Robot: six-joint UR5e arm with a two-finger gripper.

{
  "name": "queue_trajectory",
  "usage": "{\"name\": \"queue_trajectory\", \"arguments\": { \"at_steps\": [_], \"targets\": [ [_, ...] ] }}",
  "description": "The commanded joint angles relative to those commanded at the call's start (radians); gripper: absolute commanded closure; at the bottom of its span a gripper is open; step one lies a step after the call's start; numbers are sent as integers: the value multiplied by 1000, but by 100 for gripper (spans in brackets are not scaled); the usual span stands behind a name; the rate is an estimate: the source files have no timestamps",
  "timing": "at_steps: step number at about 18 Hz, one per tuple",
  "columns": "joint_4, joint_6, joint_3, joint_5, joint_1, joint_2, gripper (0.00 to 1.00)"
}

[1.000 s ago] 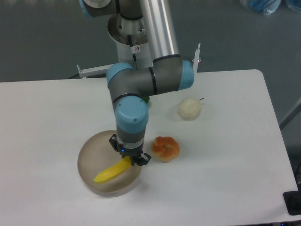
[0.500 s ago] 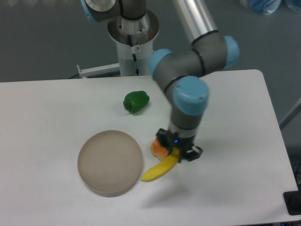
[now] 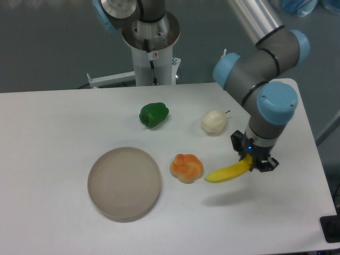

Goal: Pick up the banana from the plate
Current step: 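Carry the banana off the plate past the orange bun and lower it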

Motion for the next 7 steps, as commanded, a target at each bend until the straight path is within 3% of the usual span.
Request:
{"name": "queue_trajectory", "arguments": {
  "at_steps": [7],
  "targets": [
    [8, 9, 2, 8, 3, -8, 97]
  ]
}}
